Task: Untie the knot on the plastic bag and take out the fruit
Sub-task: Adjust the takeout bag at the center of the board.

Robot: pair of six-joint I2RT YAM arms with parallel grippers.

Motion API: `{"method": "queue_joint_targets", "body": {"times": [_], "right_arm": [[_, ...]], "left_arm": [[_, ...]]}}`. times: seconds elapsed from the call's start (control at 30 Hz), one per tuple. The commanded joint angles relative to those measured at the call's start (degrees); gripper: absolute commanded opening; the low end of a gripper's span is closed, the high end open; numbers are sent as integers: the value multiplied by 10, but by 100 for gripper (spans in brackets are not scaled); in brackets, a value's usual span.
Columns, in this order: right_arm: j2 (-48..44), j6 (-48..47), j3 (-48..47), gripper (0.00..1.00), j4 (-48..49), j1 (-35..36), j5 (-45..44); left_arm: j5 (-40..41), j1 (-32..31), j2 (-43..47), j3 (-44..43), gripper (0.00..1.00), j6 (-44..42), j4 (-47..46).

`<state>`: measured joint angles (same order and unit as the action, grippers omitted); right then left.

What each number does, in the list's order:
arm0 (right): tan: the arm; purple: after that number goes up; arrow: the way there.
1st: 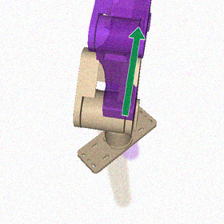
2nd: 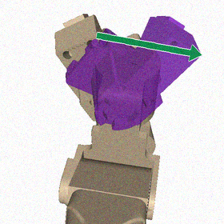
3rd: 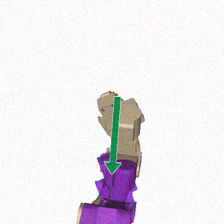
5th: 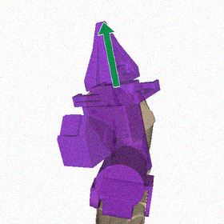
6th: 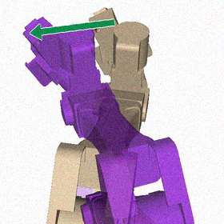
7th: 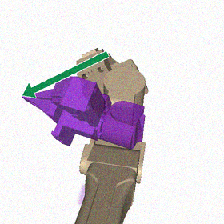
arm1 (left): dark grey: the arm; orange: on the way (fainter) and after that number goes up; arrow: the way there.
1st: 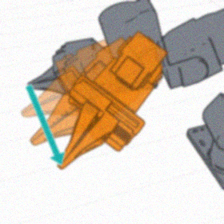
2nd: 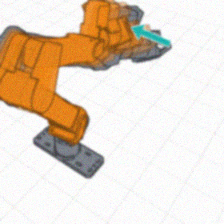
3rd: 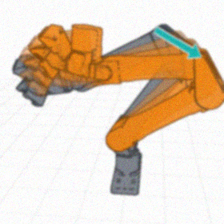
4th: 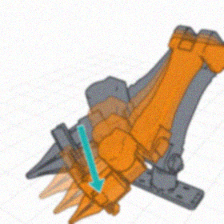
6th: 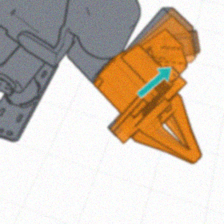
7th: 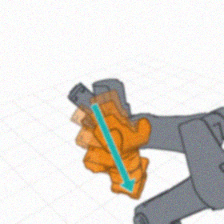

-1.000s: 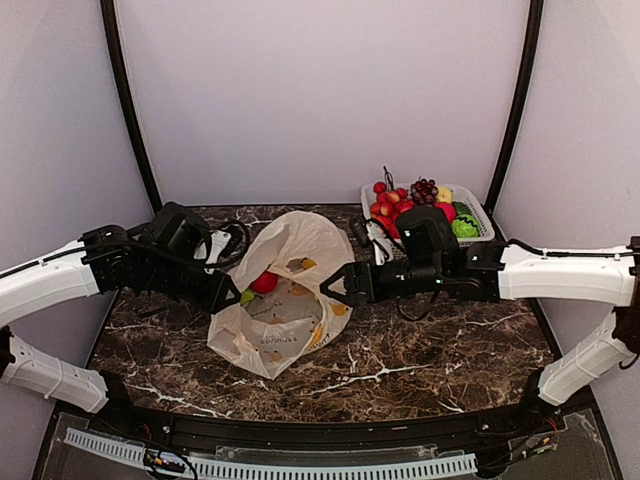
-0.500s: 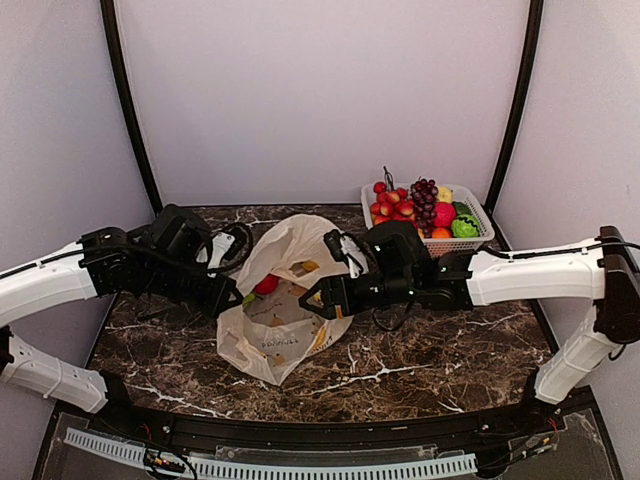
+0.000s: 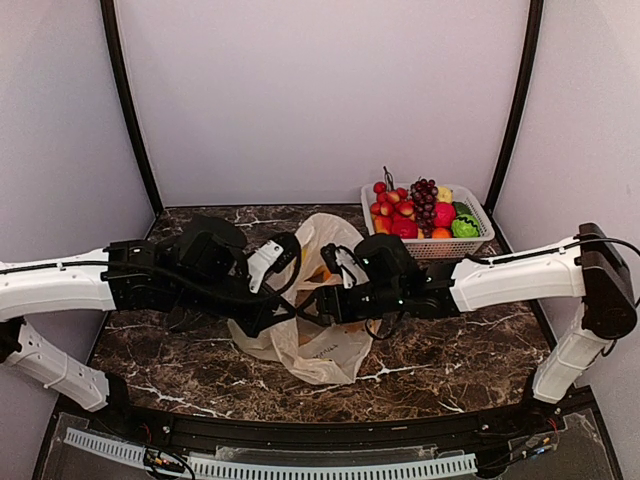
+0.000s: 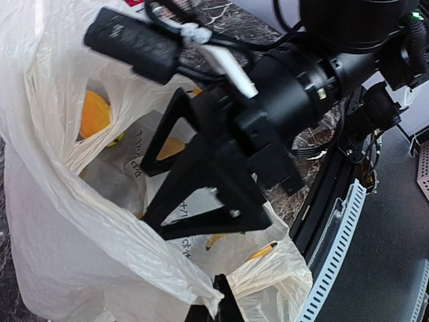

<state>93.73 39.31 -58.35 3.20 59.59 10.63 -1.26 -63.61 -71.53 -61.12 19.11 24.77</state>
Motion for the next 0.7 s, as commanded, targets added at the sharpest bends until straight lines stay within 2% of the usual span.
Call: {"method": "queue_joint_targets", "body": {"times": [0.0, 0.17, 0.43, 0.53, 0.57, 0.67], "right_arm": [[12, 20, 23, 75, 19, 6, 8], [15, 31, 36, 75, 21, 6, 10], [40, 38, 25, 75, 21, 5, 10], [54, 39, 17, 75, 22, 6, 12], [58, 40, 14, 75, 21, 6, 13], [67, 43, 7, 75, 22, 6, 15]], "left_arm": [[-10, -32, -28, -26, 1, -2, -77], [-34, -43, -35, -28, 2, 15, -130], [20, -38, 25, 11, 49, 35, -93], [16, -21, 48, 40, 62, 61, -71], [15, -9, 60, 46, 69, 66, -66], [14, 15, 90, 77, 79, 89, -49]]}}
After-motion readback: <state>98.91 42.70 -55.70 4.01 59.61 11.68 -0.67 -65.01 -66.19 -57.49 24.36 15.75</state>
